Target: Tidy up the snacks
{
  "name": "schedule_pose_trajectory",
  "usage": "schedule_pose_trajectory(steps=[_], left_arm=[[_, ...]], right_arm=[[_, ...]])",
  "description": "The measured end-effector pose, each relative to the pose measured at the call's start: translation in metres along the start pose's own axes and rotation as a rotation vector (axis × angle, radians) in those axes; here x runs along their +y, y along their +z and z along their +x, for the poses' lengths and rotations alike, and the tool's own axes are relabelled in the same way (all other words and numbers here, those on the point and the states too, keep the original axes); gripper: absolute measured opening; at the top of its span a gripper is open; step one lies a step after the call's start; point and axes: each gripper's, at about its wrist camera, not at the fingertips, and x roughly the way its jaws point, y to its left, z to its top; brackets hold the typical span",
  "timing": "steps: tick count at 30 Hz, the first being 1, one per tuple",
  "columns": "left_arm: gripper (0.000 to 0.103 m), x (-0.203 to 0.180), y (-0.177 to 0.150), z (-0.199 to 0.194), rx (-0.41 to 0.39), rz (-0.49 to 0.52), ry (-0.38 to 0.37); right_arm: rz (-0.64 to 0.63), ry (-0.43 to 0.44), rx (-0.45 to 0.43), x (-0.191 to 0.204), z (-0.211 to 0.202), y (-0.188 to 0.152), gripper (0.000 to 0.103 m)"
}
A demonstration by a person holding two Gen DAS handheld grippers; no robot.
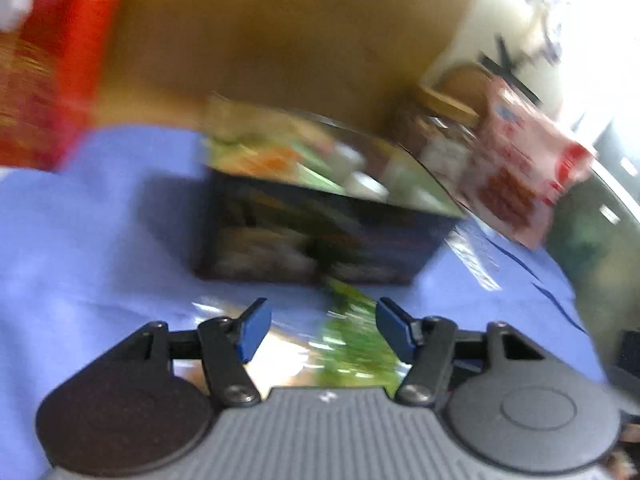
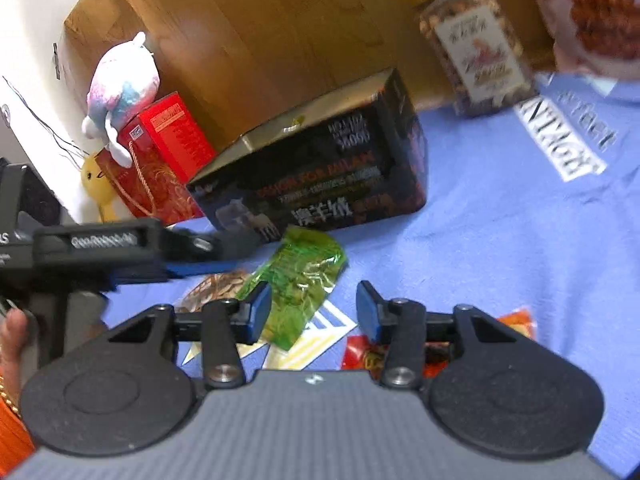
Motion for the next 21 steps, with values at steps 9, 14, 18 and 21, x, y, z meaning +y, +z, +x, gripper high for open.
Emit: schedule_pose_trajectory(steps=[9, 14, 18, 21], left_arm=[[0.057, 0.032, -0.015, -0.007, 0.047, -0.059, 0.055], [0.057, 0.011, -0.033, -0.017, 0.074, -0.036, 0.006], [0.058, 0.01, -0.04, -0.024, 0.063, -0.101, -0.002], [0.056, 0.023, -0.037, -0.028, 0.049, -0.202, -0.039]], right_arm=[[-0.238, 0.085, 0.167, 0.069, 0.016, -0.033, 0.049], [-0.135, 0.064, 0.142, 0.049, 0.014, -0.035, 0.051], [-0.075, 0.08, 0.114, 0.041, 0.02, -0.032, 0.051], [0.0, 0.116, 0.102, 0.031, 0.021, -0.032, 0.049]])
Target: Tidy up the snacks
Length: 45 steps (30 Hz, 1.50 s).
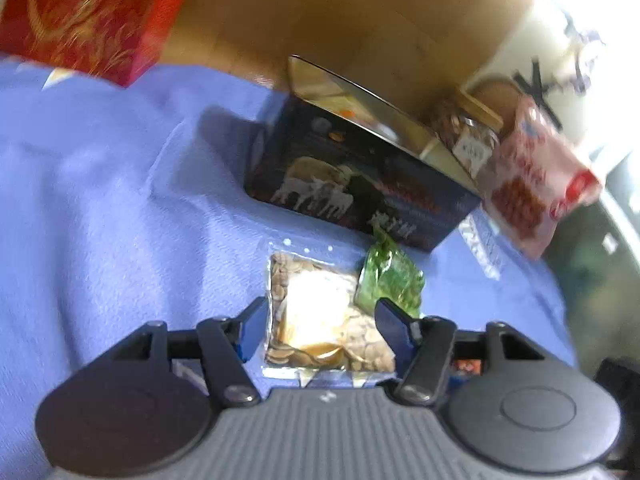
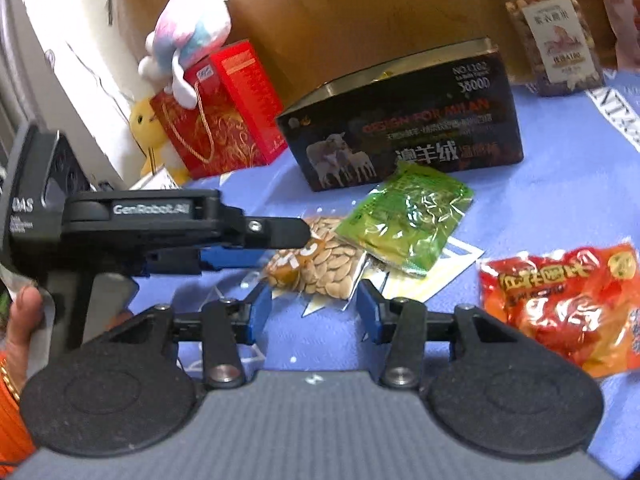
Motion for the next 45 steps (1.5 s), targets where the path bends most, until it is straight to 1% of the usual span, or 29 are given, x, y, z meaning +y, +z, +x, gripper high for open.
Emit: schedule_pose_trajectory(steps=[1, 2, 3, 4, 6, 10, 11, 12, 14, 16, 17, 18, 20, 22, 23, 25, 26, 27, 30, 32, 34, 35, 36, 38, 39, 40, 42, 44, 45], left_arm=[[0.052, 0.002, 0.0, -0.001, -0.004, -0.013, -0.005], [0.031, 0.003, 0.001, 0.002, 0.012, -0.024, -0.022], [0.013, 0.005, 0.0, 0.009, 0.064, -0.05, -0.058], [0.012, 0.007, -0.003, 0.013, 0.069, -0.07, -0.051], [0.011, 0.01, -0.006, 0.009, 0.061, -0.092, -0.048], [0.015, 0.018, -0.008, -0.011, 0.031, -0.086, -0.021], [0.025, 0.02, -0.006, -0.015, 0.035, -0.085, -0.034], [0.041, 0.021, -0.004, -0.016, 0.042, -0.088, -0.048], [0.054, 0.018, 0.003, -0.01, 0.057, -0.083, -0.056], [0.057, 0.014, 0.006, -0.001, 0.091, -0.075, -0.063], [0.058, 0.011, 0.006, 0.004, 0.094, -0.07, -0.069], [0.059, 0.008, 0.007, 0.007, 0.091, -0.057, -0.064], [0.057, 0.003, 0.009, 0.012, 0.099, -0.053, -0.072], [0.055, 0.001, 0.009, 0.024, 0.142, -0.084, -0.152], [0.051, -0.001, 0.009, 0.027, 0.138, -0.083, -0.149], [0.035, -0.003, 0.009, 0.033, 0.147, -0.08, -0.144], [0.02, 0.0, 0.009, 0.038, 0.167, -0.108, -0.166], [0.014, 0.005, 0.008, 0.043, 0.184, -0.139, -0.178], [0.014, 0.014, 0.005, 0.04, 0.184, -0.176, -0.202], [0.013, 0.013, 0.001, 0.032, 0.18, -0.157, -0.208], [0.013, 0.01, -0.002, 0.018, 0.159, -0.129, -0.241], [0.013, 0.01, -0.002, 0.011, 0.147, -0.123, -0.274], [0.013, 0.01, 0.0, 0.004, 0.133, -0.125, -0.314], [0.013, 0.005, 0.009, -0.01, 0.095, -0.1, -0.378], [0.013, 0.002, 0.013, -0.014, 0.084, -0.084, -0.401], [0.012, -0.003, 0.018, -0.017, 0.078, -0.069, -0.428], [0.012, -0.014, 0.029, -0.019, 0.068, -0.038, -0.467], [0.012, -0.024, 0.04, -0.013, 0.086, -0.014, -0.51], [0.011, -0.029, 0.046, -0.009, 0.098, -0.007, -0.517]], right_arm=[[0.05, 0.042, -0.002, -0.007, 0.004, 0.002, 0.034], [0.102, 0.094, 0.016, -0.008, 0.009, 0.004, 0.018], [0.157, 0.123, 0.072, -0.01, 0.02, 0.004, 0.002], [0.173, 0.121, 0.09, -0.008, 0.026, 0.002, 0.002], [0.093, 0.086, 0.067, 0.01, 0.023, 0.002, 0.003], [-0.051, 0.042, 0.011, 0.028, -0.014, -0.006, 0.009], [-0.056, 0.014, 0.002, 0.025, -0.024, -0.006, 0.009], [-0.043, -0.009, 0.0, 0.019, -0.03, -0.004, 0.013], [0.004, -0.055, -0.005, 0.001, -0.039, 0.005, 0.015], [0.065, -0.112, 0.007, -0.02, -0.041, 0.015, 0.031], [0.088, -0.136, 0.033, -0.03, -0.039, 0.021, 0.035], [0.105, -0.14, 0.057, -0.037, -0.036, 0.022, 0.034], [0.181, -0.091, 0.078, -0.051, -0.028, 0.025, 0.031], [0.245, -0.053, 0.106, -0.058, -0.016, 0.031, 0.023], [0.254, -0.041, 0.098, -0.059, -0.009, 0.032, 0.022], [0.306, 0.011, 0.12, -0.061, 0.004, 0.033, 0.008], [0.36, 0.066, 0.148, -0.065, 0.015, 0.029, 0.004], [0.382, 0.1, 0.159, -0.065, 0.022, 0.026, 0.001], [0.347, 0.107, 0.107, -0.056, 0.017, 0.021, 0.002], [0.318, 0.116, 0.105, -0.048, 0.011, 0.016, 0.002], [0.277, 0.139, 0.092, -0.043, 0.0, 0.018, 0.002], [0.257, 0.161, 0.069, -0.04, -0.008, 0.018, 0.003], [0.257, 0.186, 0.04, -0.039, -0.016, 0.019, 0.009], [0.314, 0.244, -0.026, -0.046, -0.032, 0.021, 0.012], [0.351, 0.284, -0.05, -0.051, -0.038, 0.023, 0.021], [0.375, 0.318, -0.065, -0.055, -0.041, 0.026, 0.04], [0.418, 0.375, -0.084, -0.062, -0.044, 0.033, 0.052], [0.481, 0.49, -0.074, -0.069, -0.04, 0.042, 0.051], [0.504, 0.534, -0.072, -0.071, -0.037, 0.046, 0.044]])
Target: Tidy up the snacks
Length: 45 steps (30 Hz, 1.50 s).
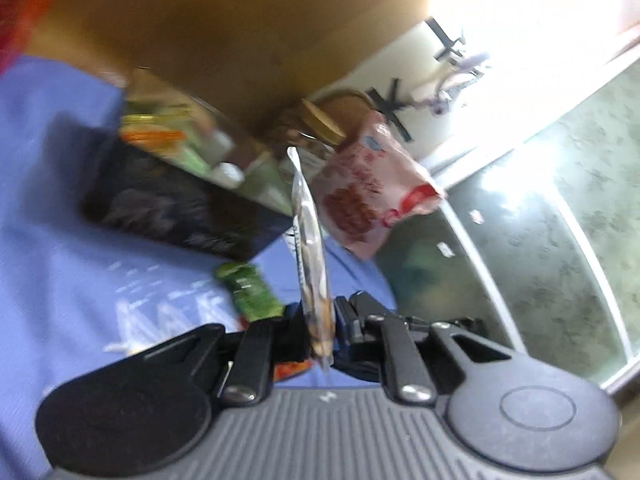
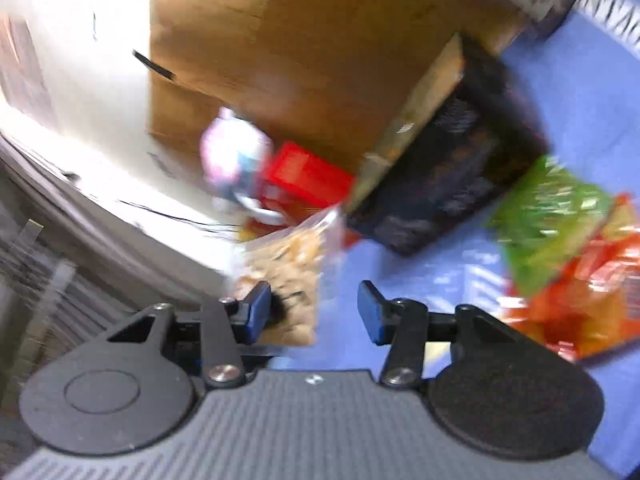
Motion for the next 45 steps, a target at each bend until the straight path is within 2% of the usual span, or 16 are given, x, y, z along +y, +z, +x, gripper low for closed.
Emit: schedule_pose_trajectory(steps=[2, 5, 6, 9, 15, 16, 20, 24, 28, 30, 35, 37, 38, 39, 40, 45], left_arm=[[0.016, -0.006, 0.017, 0.011, 0.0, 0.041, 0.038], [0.049, -0.011, 0.047, 0.027, -0.026, 0.09, 0.166], [0.056, -0.014, 0.056, 0.033, -0.049, 0.136, 0.226], [0.052, -0.026, 0.077, 0.054, -0.098, 0.256, 0.434], [0.053, -0.011, 0.089, 0.102, -0.055, 0.347, 0.709], [0.054, -0.011, 0.087, 0.102, -0.056, 0.352, 0.725], [0.055, -0.014, 0.069, 0.073, -0.115, 0.347, 0.718], [0.055, -0.033, 0.043, 0.046, -0.127, 0.342, 0.605], [0.055, -0.04, 0.008, 0.044, -0.049, 0.299, 0.463], [0.055, -0.031, -0.004, 0.06, 0.003, 0.255, 0.45], [0.056, 0.007, -0.021, 0.088, 0.042, 0.079, 0.441], [0.053, 0.013, -0.024, 0.085, 0.025, 0.063, 0.427], [0.044, 0.014, -0.025, 0.085, 0.026, 0.059, 0.426], [0.028, 0.015, -0.027, 0.085, 0.041, 0.055, 0.422], [0.022, 0.014, -0.029, 0.085, 0.048, 0.059, 0.433], [0.019, 0.008, -0.043, 0.069, 0.052, 0.057, 0.431]], right_arm=[[-0.019, -0.014, -0.043, 0.007, -0.001, 0.013, 0.034], [-0.109, -0.103, -0.126, 0.024, -0.005, 0.04, 0.022], [-0.152, -0.157, -0.144, 0.027, 0.004, 0.048, 0.008], [-0.231, -0.275, -0.134, 0.028, 0.023, 0.072, 0.007], [-0.635, -0.712, -0.154, 0.038, 0.081, 0.075, 0.019], [-0.673, -0.74, -0.178, 0.04, 0.079, 0.072, 0.023], [-0.638, -0.65, -0.264, 0.048, 0.03, 0.051, 0.028], [-0.535, -0.647, -0.272, 0.033, -0.013, 0.036, 0.031], [-0.413, -0.659, -0.204, 0.007, -0.032, 0.02, 0.037], [-0.369, -0.691, -0.172, -0.006, -0.029, 0.018, 0.037], [-0.3, -0.62, -0.122, -0.018, -0.02, 0.003, 0.037], [-0.28, -0.588, -0.101, -0.017, -0.015, -0.003, 0.036], [-0.251, -0.559, -0.089, -0.019, -0.012, -0.007, 0.034], [-0.229, -0.534, -0.078, -0.021, -0.01, -0.01, 0.03], [-0.224, -0.532, -0.074, -0.02, -0.008, -0.015, 0.026], [-0.223, -0.533, -0.074, -0.015, -0.002, -0.031, 0.021]])
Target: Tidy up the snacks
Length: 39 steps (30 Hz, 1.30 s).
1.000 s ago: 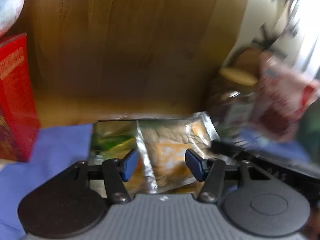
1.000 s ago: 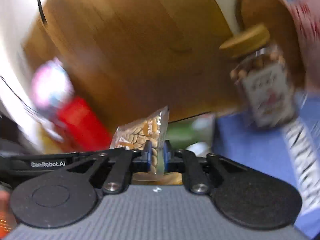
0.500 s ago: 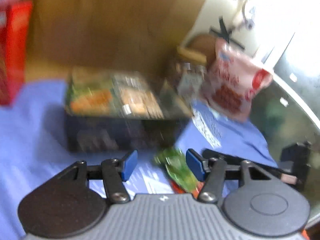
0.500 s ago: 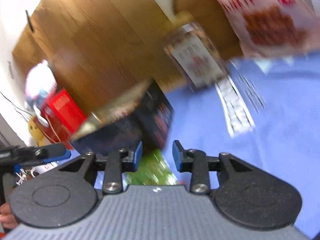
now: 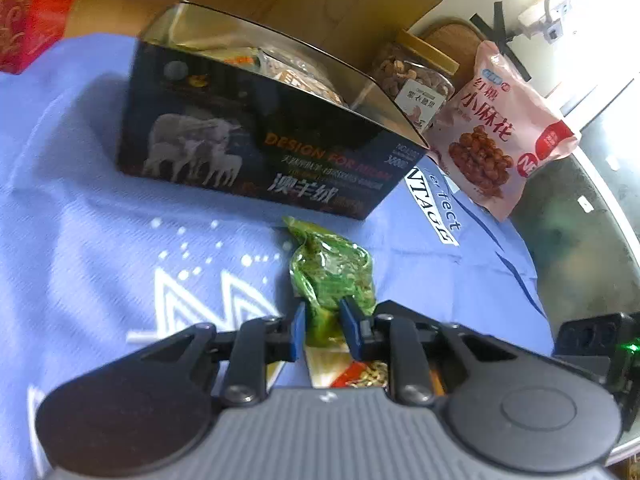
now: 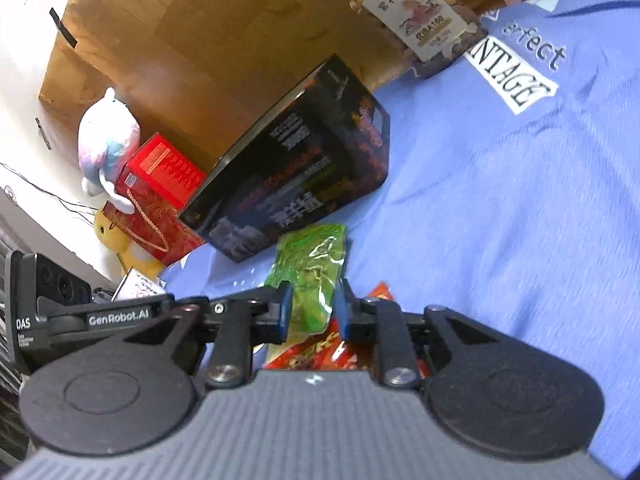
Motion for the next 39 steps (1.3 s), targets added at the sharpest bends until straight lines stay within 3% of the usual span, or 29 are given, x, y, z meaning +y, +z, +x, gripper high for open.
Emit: schedule_pose_trajectory(steps=[7, 14, 17, 19, 21, 24, 27, 30, 35, 39], left_arm=[[0.018, -0.007, -0.002, -0.045, -0.101, 0.029, -0.036], [0.018, -0.023, 0.045, -0.068, -0.198, 0.096, -0.019], [0.02, -0.025, 0.077, -0.064, -0.238, 0.119, 0.027], [0.027, -0.021, 0.097, -0.049, -0.248, 0.124, 0.072], [0.043, -0.016, 0.109, -0.027, -0.239, 0.133, 0.159], [0.039, -0.011, 0.112, -0.009, -0.201, 0.154, 0.262], [0.039, -0.006, 0.098, -0.034, -0.264, 0.139, 0.208], [0.04, -0.006, 0.071, -0.059, -0.274, 0.132, 0.142], [0.04, -0.009, 0.01, -0.057, -0.108, 0.079, 0.016], [0.046, -0.011, -0.032, -0.038, 0.026, -0.014, -0.086]], right_arm=[[-0.031, 0.073, -0.039, 0.025, -0.011, -0.005, 0.017], [-0.146, 0.08, -0.126, 0.064, -0.002, 0.039, 0.017], [-0.199, 0.052, -0.153, 0.078, 0.02, 0.067, 0.017], [-0.261, 0.01, -0.158, 0.085, 0.039, 0.08, 0.02], [-0.313, -0.036, -0.139, 0.086, 0.06, 0.087, 0.023], [-0.319, -0.077, -0.144, 0.079, 0.06, 0.085, 0.024], [-0.264, -0.013, -0.176, 0.064, 0.024, 0.07, 0.024], [-0.182, 0.0, -0.15, 0.038, -0.013, 0.045, 0.026], [-0.105, -0.061, -0.068, -0.001, -0.052, -0.006, 0.027], [-0.094, -0.116, -0.053, -0.005, -0.061, -0.028, 0.028]])
